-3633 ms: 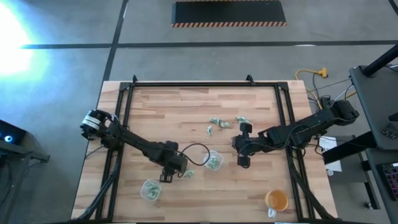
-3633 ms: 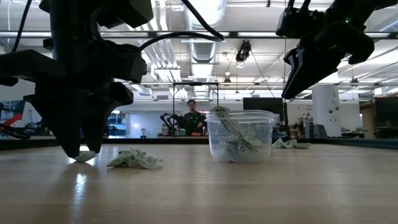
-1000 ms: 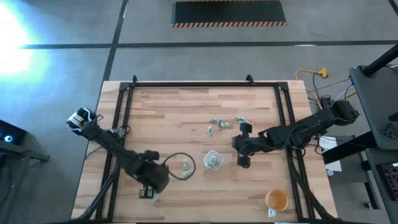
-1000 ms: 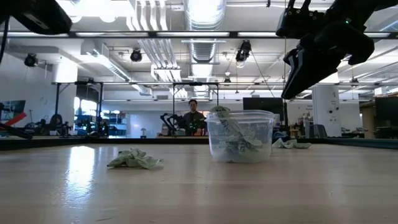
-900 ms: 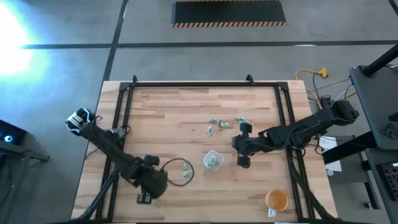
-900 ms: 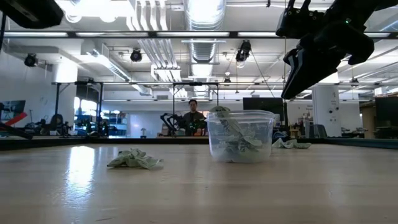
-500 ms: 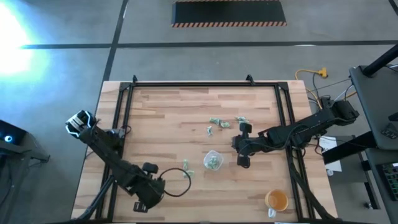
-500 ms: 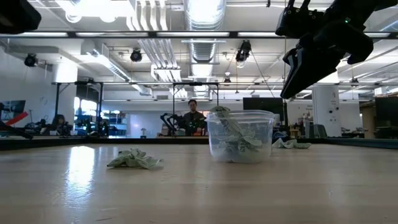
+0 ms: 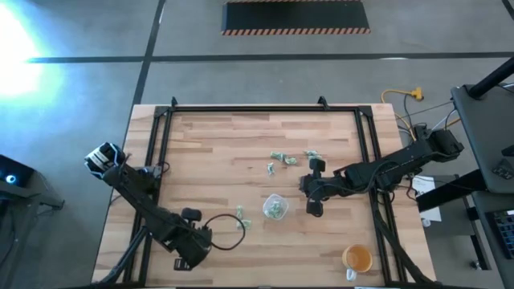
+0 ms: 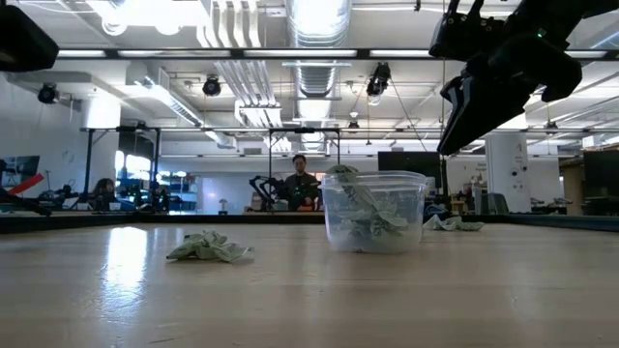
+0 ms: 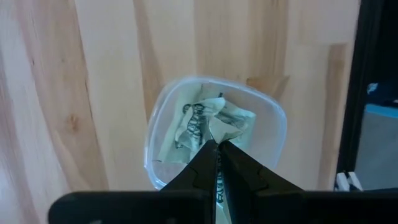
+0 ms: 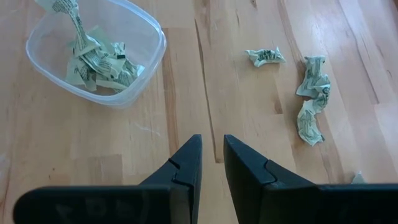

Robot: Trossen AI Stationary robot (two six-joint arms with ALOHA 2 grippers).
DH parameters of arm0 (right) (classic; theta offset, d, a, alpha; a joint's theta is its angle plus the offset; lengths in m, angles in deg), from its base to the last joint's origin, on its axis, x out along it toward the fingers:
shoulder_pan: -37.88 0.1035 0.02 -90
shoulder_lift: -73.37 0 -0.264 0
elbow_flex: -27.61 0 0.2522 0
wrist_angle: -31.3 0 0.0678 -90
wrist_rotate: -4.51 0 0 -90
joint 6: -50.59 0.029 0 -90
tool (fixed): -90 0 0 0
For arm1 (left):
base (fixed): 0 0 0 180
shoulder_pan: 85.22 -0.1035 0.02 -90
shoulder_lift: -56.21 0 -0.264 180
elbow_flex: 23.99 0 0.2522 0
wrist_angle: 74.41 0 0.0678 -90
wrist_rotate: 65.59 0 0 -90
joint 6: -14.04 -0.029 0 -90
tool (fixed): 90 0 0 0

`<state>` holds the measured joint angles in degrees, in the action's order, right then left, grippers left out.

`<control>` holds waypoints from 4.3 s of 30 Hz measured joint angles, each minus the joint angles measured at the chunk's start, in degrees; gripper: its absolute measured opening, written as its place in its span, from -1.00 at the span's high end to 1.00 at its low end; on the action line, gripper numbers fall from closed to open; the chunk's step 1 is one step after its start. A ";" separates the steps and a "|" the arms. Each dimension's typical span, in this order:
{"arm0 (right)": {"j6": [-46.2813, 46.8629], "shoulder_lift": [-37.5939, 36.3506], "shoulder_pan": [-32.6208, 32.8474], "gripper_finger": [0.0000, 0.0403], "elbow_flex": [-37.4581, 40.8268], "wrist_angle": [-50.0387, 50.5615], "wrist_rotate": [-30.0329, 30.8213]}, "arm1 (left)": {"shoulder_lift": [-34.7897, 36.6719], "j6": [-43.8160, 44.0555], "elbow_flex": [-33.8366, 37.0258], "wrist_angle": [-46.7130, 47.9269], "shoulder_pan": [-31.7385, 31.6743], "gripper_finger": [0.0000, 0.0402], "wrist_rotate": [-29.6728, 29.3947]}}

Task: Pick and place items into bin
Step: Put the light green packet into the bottom transparent bin, then put the light green packet into the top transparent bin

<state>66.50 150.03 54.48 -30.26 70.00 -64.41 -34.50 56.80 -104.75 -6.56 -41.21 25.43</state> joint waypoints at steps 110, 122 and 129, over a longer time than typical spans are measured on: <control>-19.33 19.16 -27.17 0.87 3.45 -22.30 -4.44 | 5.79 -10.14 3.55 19.62 -3.19 0.31 -84.68; -17.59 13.33 -25.74 0.95 3.48 -19.12 -4.48 | 5.79 -10.14 3.65 19.47 -3.19 0.31 -84.70; -17.40 8.07 -20.85 0.96 3.47 -19.19 -4.59 | 5.79 -10.14 3.63 19.43 -3.19 0.31 -84.72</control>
<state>49.10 158.09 33.64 -26.79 50.81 -69.00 -28.71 46.66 -101.12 12.87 -44.40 -59.29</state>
